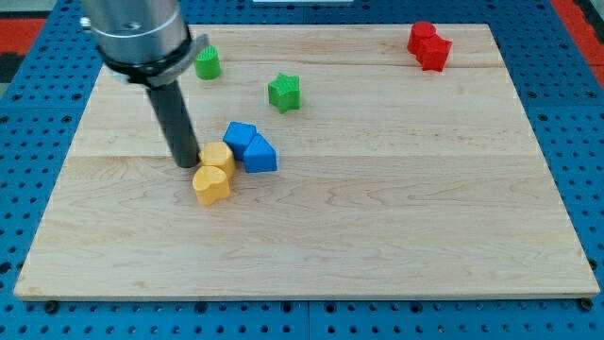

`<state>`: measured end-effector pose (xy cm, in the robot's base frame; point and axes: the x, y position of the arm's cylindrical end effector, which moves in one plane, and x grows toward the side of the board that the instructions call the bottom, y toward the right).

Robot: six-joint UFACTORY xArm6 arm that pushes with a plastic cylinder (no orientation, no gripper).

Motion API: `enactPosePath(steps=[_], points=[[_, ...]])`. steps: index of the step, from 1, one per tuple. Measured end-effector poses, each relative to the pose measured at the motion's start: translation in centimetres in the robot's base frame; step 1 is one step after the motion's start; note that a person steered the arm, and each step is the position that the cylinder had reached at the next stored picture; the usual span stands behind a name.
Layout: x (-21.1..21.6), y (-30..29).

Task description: Move the blue cube along with blue triangle towards the bottom center

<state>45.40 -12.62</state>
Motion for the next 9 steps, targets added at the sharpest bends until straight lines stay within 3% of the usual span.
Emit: enactPosePath(steps=[1, 3, 7, 9], points=[[-1.3, 1.9], [-4.3, -0.9], [-5.7, 7.5], [-1.0, 7.5]])
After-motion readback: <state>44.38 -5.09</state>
